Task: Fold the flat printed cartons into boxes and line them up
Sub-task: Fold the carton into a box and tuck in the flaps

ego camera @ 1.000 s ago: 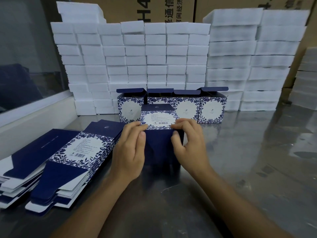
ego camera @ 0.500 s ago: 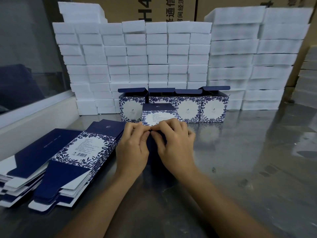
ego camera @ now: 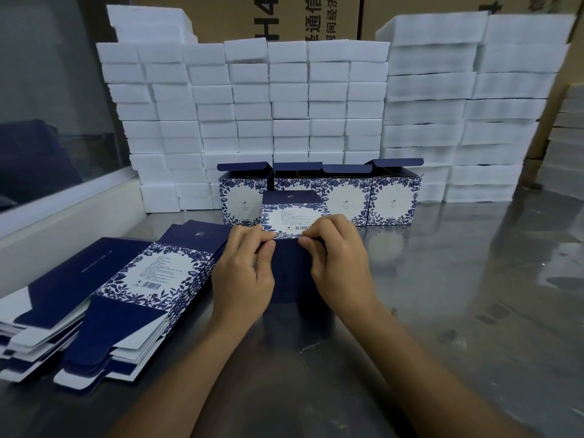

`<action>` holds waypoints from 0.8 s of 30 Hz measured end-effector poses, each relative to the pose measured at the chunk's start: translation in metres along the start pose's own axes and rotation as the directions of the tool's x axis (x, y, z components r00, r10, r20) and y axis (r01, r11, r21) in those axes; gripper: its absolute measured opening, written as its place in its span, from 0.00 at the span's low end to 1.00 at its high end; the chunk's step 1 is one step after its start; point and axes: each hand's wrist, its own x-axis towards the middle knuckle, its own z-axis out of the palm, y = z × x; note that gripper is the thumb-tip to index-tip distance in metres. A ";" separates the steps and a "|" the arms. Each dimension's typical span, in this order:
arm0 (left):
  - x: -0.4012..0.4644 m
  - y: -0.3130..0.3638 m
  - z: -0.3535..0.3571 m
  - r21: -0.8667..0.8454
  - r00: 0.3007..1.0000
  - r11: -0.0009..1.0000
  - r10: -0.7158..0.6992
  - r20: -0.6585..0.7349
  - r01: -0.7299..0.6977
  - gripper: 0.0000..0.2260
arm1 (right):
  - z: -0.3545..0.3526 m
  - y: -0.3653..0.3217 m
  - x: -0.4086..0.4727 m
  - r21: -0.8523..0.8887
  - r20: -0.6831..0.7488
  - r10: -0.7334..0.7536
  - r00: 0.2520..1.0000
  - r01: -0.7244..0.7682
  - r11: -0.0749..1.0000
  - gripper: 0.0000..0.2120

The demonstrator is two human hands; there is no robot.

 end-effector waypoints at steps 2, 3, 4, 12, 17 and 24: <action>0.000 -0.001 0.001 -0.009 1.000 1.000 -0.001 0.005 0.001 0.09 | 0.001 0.001 -0.002 0.013 -0.015 0.022 1.000 -0.022 1.000 0.04; 0.000 -0.001 0.001 -0.011 1.000 1.000 0.002 0.005 -0.002 0.09 | 0.000 0.003 -0.003 0.027 -0.023 0.045 0.999 -0.044 0.999 0.04; 0.000 -0.001 0.001 -0.012 1.000 1.000 0.004 0.004 -0.004 0.09 | -0.001 0.005 -0.005 0.052 -0.030 0.078 0.997 -0.076 0.996 0.04; 0.000 -0.005 0.002 -0.023 1.000 1.000 0.020 -0.016 -0.020 0.04 | -0.008 0.025 -0.005 0.287 -0.026 0.247 0.969 -0.229 0.930 0.05; -0.007 -0.013 0.011 -0.129 0.999 0.991 -0.039 -0.005 0.038 0.14 | -0.007 0.023 -0.007 0.381 0.005 0.322 0.947 -0.299 0.875 0.15; -0.015 -0.036 0.016 -0.261 0.897 0.870 -0.349 0.273 0.418 0.37 | -0.008 0.034 -0.015 0.362 0.260 0.401 0.879 -0.473 0.803 0.24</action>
